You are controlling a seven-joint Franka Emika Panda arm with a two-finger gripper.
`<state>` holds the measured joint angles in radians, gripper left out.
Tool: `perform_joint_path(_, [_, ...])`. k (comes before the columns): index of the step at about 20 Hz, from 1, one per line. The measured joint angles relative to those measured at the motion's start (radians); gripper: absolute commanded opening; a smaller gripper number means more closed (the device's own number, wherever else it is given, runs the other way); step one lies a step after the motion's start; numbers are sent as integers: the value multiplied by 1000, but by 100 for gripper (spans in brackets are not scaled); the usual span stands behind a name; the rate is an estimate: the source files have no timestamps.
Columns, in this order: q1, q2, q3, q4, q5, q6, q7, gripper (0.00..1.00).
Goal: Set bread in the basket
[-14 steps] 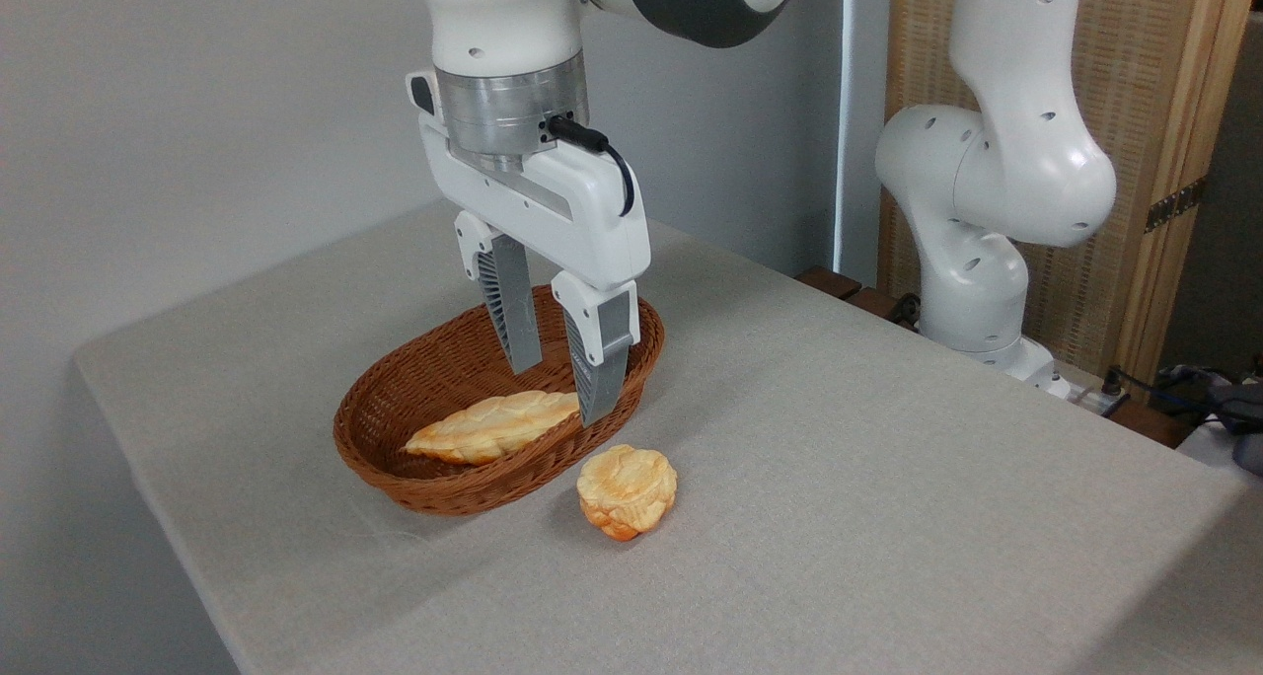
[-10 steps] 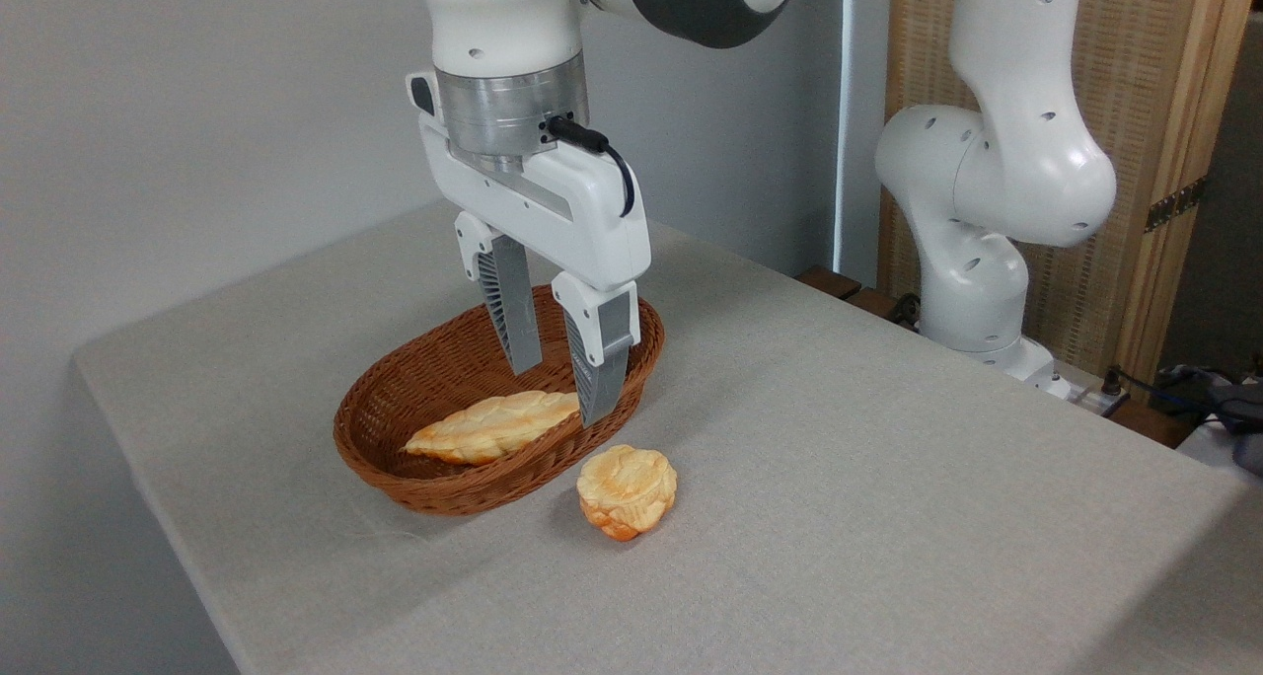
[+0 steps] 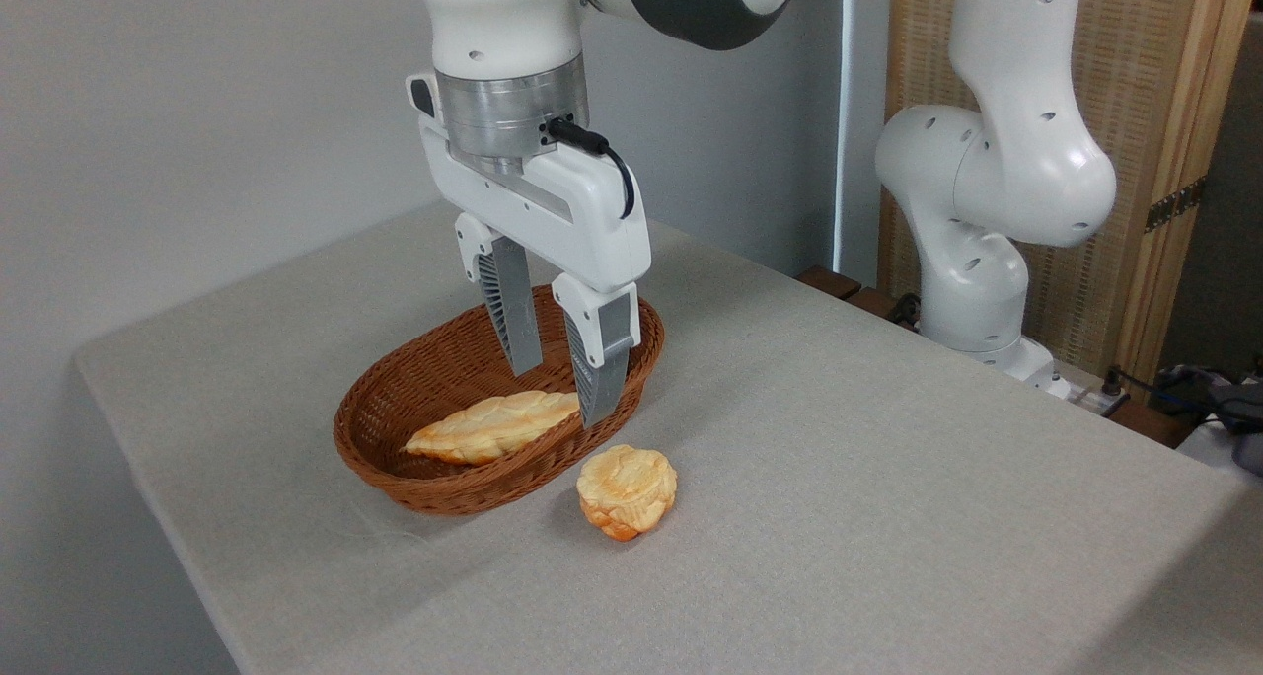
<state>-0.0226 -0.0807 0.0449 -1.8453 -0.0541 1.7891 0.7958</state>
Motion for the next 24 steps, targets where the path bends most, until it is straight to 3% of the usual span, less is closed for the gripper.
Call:
perform_joint_path(16, [2, 0, 4, 0, 0, 0, 3, 100])
perform_joint_path(24, [4, 2, 19, 0, 0, 0, 73, 100])
